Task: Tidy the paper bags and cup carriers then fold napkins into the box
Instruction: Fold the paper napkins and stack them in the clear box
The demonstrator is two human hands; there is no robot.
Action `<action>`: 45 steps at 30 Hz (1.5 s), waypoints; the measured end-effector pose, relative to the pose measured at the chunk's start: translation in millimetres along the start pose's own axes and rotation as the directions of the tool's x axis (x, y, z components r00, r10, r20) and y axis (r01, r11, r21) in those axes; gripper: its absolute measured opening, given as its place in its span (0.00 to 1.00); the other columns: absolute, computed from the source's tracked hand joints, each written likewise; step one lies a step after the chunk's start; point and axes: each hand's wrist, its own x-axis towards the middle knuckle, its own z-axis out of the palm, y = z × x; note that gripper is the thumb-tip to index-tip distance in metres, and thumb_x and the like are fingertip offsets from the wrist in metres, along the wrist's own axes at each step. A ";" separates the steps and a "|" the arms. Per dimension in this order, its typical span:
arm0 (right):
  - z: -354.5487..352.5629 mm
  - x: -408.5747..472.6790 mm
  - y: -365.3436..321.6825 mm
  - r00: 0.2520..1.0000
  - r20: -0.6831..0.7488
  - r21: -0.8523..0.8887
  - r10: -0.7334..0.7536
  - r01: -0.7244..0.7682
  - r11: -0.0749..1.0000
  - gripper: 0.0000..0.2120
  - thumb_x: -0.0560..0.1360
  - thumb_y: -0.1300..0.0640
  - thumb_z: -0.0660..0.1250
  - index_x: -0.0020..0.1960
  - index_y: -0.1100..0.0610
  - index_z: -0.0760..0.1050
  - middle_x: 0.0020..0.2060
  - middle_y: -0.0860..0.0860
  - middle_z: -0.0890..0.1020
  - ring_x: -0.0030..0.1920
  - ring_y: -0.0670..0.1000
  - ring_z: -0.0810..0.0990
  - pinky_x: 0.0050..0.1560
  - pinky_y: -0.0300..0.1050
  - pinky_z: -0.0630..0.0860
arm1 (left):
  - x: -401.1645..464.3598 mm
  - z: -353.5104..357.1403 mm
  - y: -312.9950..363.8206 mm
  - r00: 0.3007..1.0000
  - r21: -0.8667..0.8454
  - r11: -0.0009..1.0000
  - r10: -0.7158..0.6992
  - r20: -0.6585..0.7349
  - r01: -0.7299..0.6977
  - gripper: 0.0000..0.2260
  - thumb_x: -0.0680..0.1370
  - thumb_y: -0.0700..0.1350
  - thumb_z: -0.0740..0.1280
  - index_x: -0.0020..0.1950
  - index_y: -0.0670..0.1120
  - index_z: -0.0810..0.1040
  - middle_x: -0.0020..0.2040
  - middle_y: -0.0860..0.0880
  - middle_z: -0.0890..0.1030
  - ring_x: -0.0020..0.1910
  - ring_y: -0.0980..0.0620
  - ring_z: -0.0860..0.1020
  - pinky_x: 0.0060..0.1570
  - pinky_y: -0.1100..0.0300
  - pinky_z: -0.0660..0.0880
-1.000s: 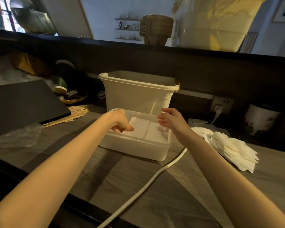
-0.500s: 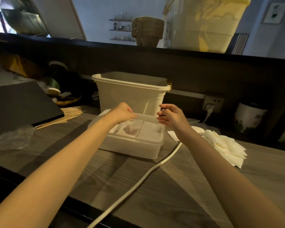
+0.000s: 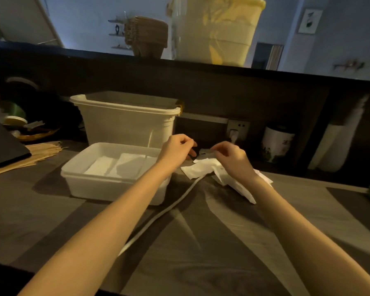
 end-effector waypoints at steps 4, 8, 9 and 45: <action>13.2 1.7 10.3 0.983 0.132 -0.416 -0.130 0.174 0.893 0.12 0.76 0.50 0.65 0.58 0.53 0.77 0.53 0.50 0.78 0.53 0.49 0.76 0.50 0.42 0.71 | -1.5 2.2 -1.2 0.996 0.002 0.997 0.075 0.043 -0.075 0.09 0.81 0.43 0.57 0.52 0.44 0.76 0.38 0.50 0.78 0.37 0.56 0.77 0.35 0.67 0.72; 41.3 7.9 10.7 0.962 0.251 -0.587 -0.108 0.240 0.773 0.18 0.74 0.42 0.65 0.59 0.50 0.76 0.58 0.49 0.77 0.61 0.51 0.73 0.60 0.48 0.67 | -1.8 0.7 -5.5 0.998 -0.040 0.997 0.063 0.023 -0.063 0.08 0.81 0.42 0.57 0.50 0.46 0.75 0.39 0.50 0.79 0.38 0.55 0.78 0.36 0.66 0.73; 47.5 8.8 10.4 0.960 0.266 -0.616 -0.086 0.238 0.751 0.18 0.74 0.41 0.65 0.59 0.50 0.77 0.59 0.50 0.77 0.61 0.51 0.72 0.61 0.48 0.66 | -2.0 0.2 -6.4 0.998 -0.048 0.997 0.063 0.017 -0.062 0.08 0.81 0.42 0.57 0.50 0.47 0.76 0.39 0.50 0.79 0.37 0.55 0.78 0.36 0.66 0.73; -54.3 -32.5 21.0 0.979 0.159 0.246 0.129 -0.165 0.955 0.08 0.75 0.51 0.67 0.53 0.51 0.77 0.43 0.46 0.80 0.43 0.44 0.78 0.38 0.32 0.74 | -21.8 79.5 1.2 0.972 -0.274 0.933 -0.213 0.099 0.233 0.10 0.78 0.46 0.64 0.57 0.44 0.76 0.44 0.51 0.78 0.41 0.55 0.76 0.38 0.63 0.75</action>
